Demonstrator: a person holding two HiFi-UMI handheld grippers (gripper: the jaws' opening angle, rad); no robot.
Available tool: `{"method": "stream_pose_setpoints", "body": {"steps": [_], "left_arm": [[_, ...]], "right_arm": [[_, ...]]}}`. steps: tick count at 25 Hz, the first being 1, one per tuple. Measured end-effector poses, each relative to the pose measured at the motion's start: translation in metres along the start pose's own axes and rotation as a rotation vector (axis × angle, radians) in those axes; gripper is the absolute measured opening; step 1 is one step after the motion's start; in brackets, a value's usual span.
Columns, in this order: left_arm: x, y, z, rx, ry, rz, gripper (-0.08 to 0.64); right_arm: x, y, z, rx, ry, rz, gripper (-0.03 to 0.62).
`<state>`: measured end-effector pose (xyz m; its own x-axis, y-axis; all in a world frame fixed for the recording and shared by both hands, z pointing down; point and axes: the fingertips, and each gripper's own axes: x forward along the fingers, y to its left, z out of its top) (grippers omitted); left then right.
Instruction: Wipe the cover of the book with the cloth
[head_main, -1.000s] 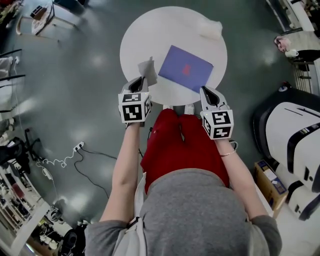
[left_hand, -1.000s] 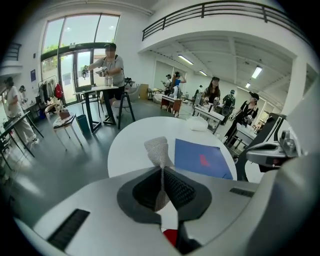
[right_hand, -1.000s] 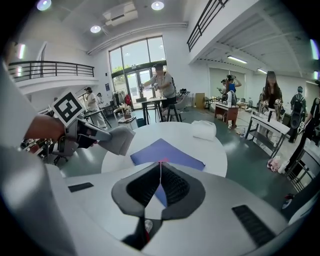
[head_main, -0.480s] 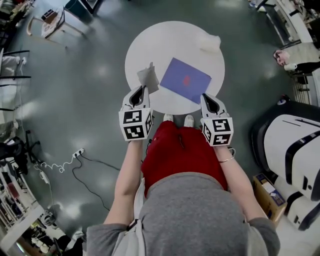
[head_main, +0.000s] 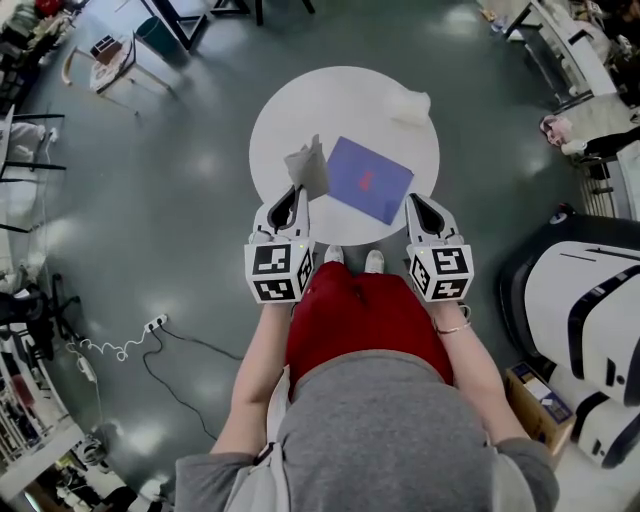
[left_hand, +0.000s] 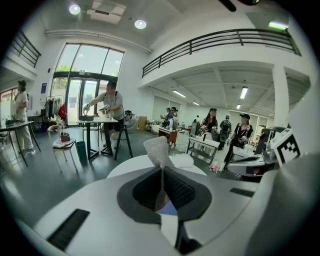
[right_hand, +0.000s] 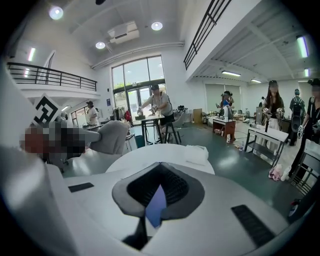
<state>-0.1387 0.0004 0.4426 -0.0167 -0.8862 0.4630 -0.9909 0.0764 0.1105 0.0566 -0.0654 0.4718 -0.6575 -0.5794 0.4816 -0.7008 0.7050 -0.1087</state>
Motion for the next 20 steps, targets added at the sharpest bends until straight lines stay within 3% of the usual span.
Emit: {"method": "stream_pose_setpoints", "body": {"steps": [20], "left_arm": [[-0.01,-0.037,0.024,0.055,-0.084,-0.033,0.025]], "right_arm": [[-0.042,-0.01,0.061,-0.065,-0.196,-0.035,0.028]]}}
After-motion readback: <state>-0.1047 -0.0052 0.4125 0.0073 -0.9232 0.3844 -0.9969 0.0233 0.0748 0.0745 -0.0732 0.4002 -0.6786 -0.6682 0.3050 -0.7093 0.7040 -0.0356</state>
